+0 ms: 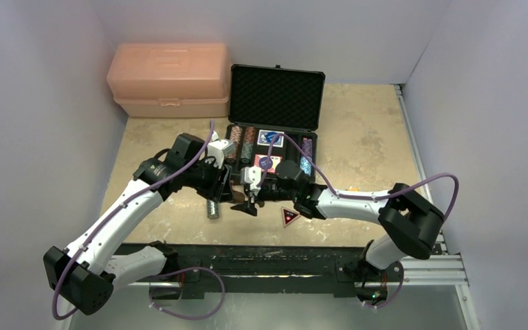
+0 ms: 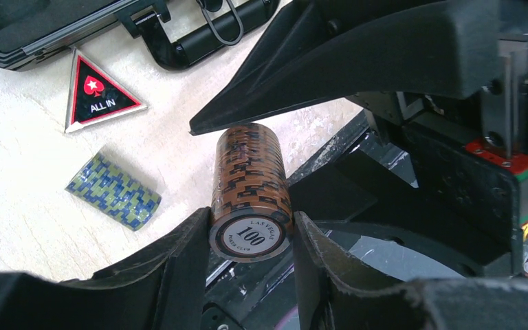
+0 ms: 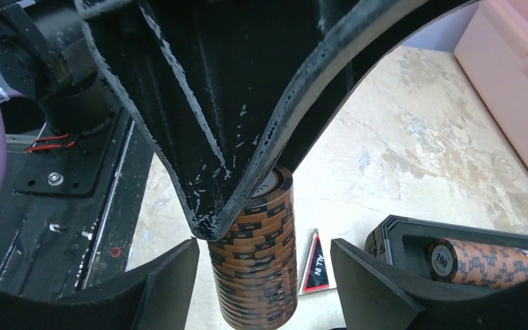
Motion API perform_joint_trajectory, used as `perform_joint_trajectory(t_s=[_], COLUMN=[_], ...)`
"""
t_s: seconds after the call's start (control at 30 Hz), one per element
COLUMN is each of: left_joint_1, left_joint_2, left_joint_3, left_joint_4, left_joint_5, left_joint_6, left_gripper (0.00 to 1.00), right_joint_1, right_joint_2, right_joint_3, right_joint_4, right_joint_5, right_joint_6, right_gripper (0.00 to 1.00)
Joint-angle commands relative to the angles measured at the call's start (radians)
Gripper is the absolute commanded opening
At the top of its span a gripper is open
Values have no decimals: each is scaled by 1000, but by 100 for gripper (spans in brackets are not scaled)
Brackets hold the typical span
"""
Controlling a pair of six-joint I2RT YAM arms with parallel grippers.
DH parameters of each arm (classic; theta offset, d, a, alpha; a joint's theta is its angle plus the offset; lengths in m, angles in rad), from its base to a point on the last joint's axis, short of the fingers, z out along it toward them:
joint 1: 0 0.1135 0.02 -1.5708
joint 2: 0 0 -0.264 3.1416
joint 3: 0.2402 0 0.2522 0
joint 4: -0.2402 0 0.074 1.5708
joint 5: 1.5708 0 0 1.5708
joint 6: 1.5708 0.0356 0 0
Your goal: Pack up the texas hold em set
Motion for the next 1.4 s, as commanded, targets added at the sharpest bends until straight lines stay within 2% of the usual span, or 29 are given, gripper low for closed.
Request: perform_joint_trajectory(t_s=[0.0,0.1,0.2,0.5,0.57,0.67,0.77,0.83,0.9,1.1,1.37], left_joint_1=[9,9,9,9,9,9,9,11,17,30,30], left_joint_2=[-32,-31,-31,-29,-29,-34,-51,-70,-88,-151,-230], left_joint_3=[7,6,6,8,8,8,4,-1,-5,-7,-18], left_joint_4=[78,76,76,69,66,61,58,59,64,62,75], left_joint_5=[42,37,35,13,3,-29,-81,-118,-141,-276,-382], left_joint_6=[16,16,16,13,12,8,-2,-9,-16,-29,-28], left_gripper=[0,0,0,1,11,43,75,85,90,93,90], right_joint_1=[4,4,4,4,4,4,4,4,4,4,-2], right_joint_2=[11,15,17,19,18,10,-1,-7,-12,-26,-69], right_joint_3=[38,37,36,52,56,55,54,57,56,72,94], right_joint_4=[55,55,55,24,13,8,3,-6,-9,-22,-71], right_joint_5=[-14,-11,-11,-19,-22,-23,-16,-3,18,130,422], right_joint_6=[6,4,3,-7,-10,-7,-1,8,18,101,250], right_gripper=[74,72,66,19,11,4,0,0,0,0,0])
